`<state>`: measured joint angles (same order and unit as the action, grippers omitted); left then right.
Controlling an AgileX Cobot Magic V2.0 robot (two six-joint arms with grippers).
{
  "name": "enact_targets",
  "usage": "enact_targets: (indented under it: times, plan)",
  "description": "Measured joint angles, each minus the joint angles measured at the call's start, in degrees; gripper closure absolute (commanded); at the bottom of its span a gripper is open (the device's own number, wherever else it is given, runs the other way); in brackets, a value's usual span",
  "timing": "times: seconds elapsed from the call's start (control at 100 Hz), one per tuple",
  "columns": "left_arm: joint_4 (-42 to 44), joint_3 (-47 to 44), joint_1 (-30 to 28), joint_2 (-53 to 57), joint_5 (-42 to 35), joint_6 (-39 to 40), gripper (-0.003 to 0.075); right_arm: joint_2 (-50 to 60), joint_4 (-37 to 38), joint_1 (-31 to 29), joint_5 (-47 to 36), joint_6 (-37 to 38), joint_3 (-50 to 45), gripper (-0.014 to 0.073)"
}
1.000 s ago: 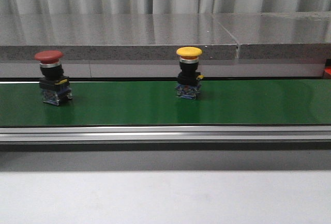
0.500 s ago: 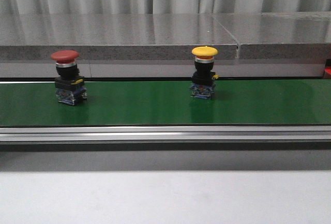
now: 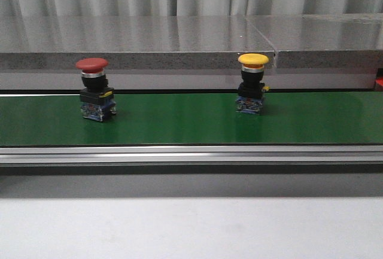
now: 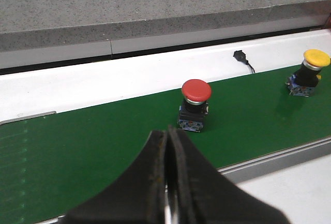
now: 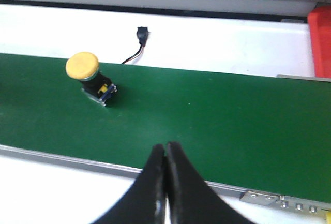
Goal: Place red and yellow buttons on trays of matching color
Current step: 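Lower the right gripper onto the yellow button on the belt and grasp, then carry the yellow button with the right gripper into the yellow tray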
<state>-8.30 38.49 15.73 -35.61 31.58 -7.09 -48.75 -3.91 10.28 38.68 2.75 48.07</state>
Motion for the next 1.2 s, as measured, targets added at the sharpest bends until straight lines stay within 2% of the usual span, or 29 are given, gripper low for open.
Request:
enact_targets:
  times: [0.05, 0.12, 0.24, 0.29, 0.36, 0.74, 0.91, 1.03, 1.2]
  plan:
    - [0.0, 0.0, 0.0, 0.0, 0.0, 0.0, 0.0741, -2.6, 0.0, 0.9, 1.5, -0.4, 2.2, 0.0595]
    - [0.0, 0.0, 0.0, 0.0, 0.0, 0.0, 0.0741, -6.5, 0.0, 2.1, 3.8, -1.0, 5.4, 0.0473]
    - [0.0, 0.0, 0.0, 0.0, 0.0, 0.0, 0.0741, -13.1, -0.1, 3.9, 8.1, -2.2, 11.0, 0.0154]
    - [0.0, 0.0, 0.0, 0.0, 0.0, 0.0, 0.0741, -15.8, -0.4, 4.4, 9.7, -2.8, 13.1, 0.0051]
    - [0.0, 0.0, 0.0, 0.0, 0.0, 0.0, 0.0741, -19.7, -1.0, 5.0, 11.8, -3.8, 16.1, -0.0024]
    - [0.0, 0.0, 0.0, 0.0, 0.0, 0.0, 0.0741, -39.4, -5.7, 5.4, 20.8, -9.4, 31.0, -0.0008]
    - [0.0, 0.0, 0.0, 0.0, 0.0, 0.0, 0.0741, -47.6, -6.1, 5.6, 21.9, -11.1, 36.8, 0.0008]
    - [0.0, 0.0, 0.0, 0.0, 0.0, 0.0, 0.0741, -51.9, -5.0, 5.6, 22.0, -11.3, 39.8, 0.0095]
    - [0.0, 0.0, 0.0, 0.0, 0.0, 0.0, 0.0741, -55.4, -2.6, 5.6, 23.5, -11.5, 41.4, 0.0302]
